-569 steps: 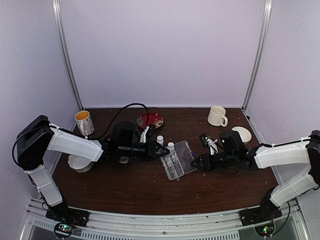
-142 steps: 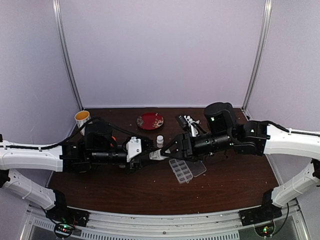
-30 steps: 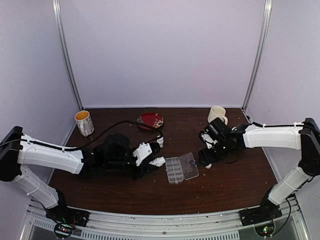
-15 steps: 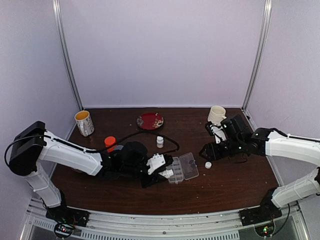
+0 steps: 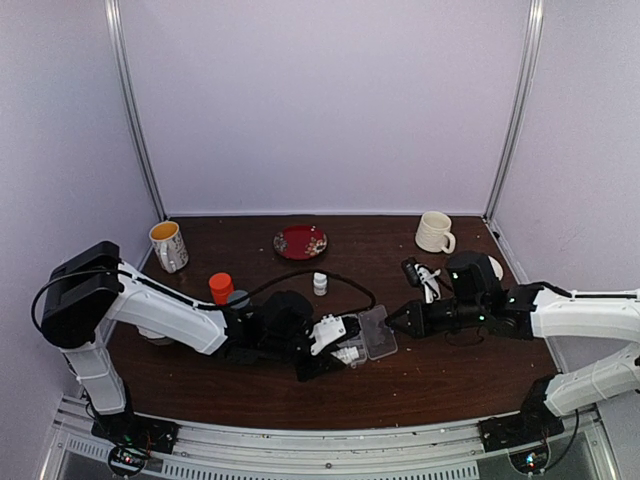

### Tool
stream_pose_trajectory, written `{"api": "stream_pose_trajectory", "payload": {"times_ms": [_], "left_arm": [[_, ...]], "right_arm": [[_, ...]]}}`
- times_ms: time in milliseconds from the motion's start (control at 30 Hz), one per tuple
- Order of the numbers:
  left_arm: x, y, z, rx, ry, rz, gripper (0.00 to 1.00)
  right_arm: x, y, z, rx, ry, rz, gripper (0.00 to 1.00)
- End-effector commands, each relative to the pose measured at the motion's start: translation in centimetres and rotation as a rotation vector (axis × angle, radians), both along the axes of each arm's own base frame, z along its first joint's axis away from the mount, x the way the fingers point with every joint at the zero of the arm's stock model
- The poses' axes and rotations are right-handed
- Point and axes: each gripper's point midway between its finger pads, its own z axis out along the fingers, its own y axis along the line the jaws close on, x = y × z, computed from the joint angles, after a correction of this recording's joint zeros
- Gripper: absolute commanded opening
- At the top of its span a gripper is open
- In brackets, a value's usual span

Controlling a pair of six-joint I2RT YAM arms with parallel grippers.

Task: Sort the pills into containers
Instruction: Pour the pill into the compartment of the pill container.

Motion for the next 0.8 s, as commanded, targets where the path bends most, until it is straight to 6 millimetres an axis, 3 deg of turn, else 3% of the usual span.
{"api": "stream_pose_trajectory", "payload": {"times_ms": [0,200,567,767], "left_arm": [[0.6,-1.5,1.0,-0.053,0.016,0.031,0.00],[1.2,-1.5,0.4,-0.024,0.032,0.072,0.00],[1.4,-1.3,-0.3,0.003,0.058,0.105,0.00],[1.5,-1.4,-0.3,0.017,0.062,0.104,0.00]], "right_arm": [[-0.7,3.1,2.4,0.175,-0.002,0.055,0.00],[-1.5,5.6,1.1,0.200,0.044,0.100,0.00],[-2.4,8.1,-0.3,0.273,0.110,0.153,0.00],[-2.0,8.0,-5.2,0.100,0.210,0.122,0.00]]}}
